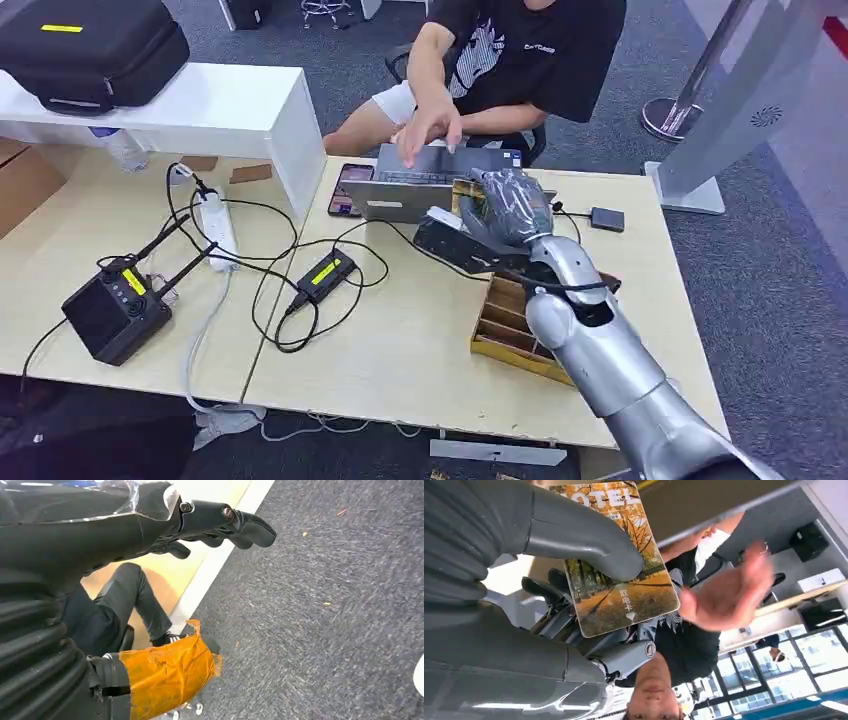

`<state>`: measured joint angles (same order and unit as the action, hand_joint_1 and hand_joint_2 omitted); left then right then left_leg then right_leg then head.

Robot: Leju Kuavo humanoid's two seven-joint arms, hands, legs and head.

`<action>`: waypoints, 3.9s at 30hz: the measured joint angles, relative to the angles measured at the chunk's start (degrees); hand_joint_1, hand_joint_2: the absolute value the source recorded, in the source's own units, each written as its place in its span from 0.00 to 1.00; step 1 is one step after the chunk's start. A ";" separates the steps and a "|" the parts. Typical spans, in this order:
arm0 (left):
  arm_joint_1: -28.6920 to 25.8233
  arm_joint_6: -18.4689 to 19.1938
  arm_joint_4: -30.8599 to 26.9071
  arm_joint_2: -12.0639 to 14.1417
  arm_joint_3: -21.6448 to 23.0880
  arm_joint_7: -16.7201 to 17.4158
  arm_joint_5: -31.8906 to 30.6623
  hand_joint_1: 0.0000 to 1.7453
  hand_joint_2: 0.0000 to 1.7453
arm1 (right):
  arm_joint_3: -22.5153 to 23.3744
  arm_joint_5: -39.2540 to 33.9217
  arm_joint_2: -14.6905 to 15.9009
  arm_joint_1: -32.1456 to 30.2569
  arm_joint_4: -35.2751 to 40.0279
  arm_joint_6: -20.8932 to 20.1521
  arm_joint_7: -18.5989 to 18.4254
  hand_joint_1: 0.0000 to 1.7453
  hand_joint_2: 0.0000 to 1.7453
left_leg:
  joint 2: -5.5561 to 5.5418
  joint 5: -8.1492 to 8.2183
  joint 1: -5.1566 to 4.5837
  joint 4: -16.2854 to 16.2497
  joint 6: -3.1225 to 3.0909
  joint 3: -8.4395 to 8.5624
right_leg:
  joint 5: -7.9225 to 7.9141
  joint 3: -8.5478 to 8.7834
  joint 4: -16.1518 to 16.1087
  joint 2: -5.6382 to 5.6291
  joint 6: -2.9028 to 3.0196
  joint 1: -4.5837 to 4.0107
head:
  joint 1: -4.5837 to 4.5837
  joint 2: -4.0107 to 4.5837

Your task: Pass the card to the sensor for recognition and then transmit it.

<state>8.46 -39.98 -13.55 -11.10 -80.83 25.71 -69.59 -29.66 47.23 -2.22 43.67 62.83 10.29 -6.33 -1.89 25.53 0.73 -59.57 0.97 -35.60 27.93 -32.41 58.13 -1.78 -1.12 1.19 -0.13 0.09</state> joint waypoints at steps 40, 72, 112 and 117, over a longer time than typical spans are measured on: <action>0.33 -0.02 -4.70 -1.75 -7.93 -1.91 0.07 0.00 1.00 | 5.20 -22.52 2.78 -10.96 4.71 5.87 20.78 0.00 1.00 | -0.13 0.13 -0.01 -0.05 -0.08 -0.16 | 0.06 -0.15 -0.19 0.18 -0.06 0.03 | 0.00 0.00; -0.26 -0.06 -6.23 -2.62 -8.11 0.74 1.20 0.00 1.00 | 17.90 6.12 23.14 -49.76 36.07 12.22 16.76 0.00 1.00 | -0.08 0.30 -0.07 -0.04 -0.16 -0.16 | 0.17 -0.14 -0.20 0.16 -0.10 0.07 | 0.02 0.00; -0.11 -0.04 -6.23 -2.16 -8.09 0.78 -2.12 0.00 1.00 | 7.82 12.61 24.71 -37.86 20.49 6.21 3.34 0.00 1.00 | -0.07 0.28 -0.06 -0.04 -0.16 -0.14 | 0.17 -0.09 -0.18 0.15 -0.11 0.07 | 0.00 0.00; -0.12 -0.04 -6.23 -2.16 -8.09 1.11 -1.90 0.00 1.00 | 8.13 12.37 24.73 -38.17 20.46 7.08 2.77 0.00 1.00 | -0.07 0.28 -0.07 -0.05 -0.16 -0.14 | 0.17 -0.10 -0.18 0.14 -0.11 0.07 | 0.00 0.00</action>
<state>8.34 -40.02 -19.78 -13.27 -88.91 26.82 -71.50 -21.53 59.61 22.51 5.50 83.30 17.37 -3.56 -1.96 25.81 0.67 -59.62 0.80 -35.74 28.10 -32.51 57.95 -1.64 -1.23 1.26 -0.13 0.09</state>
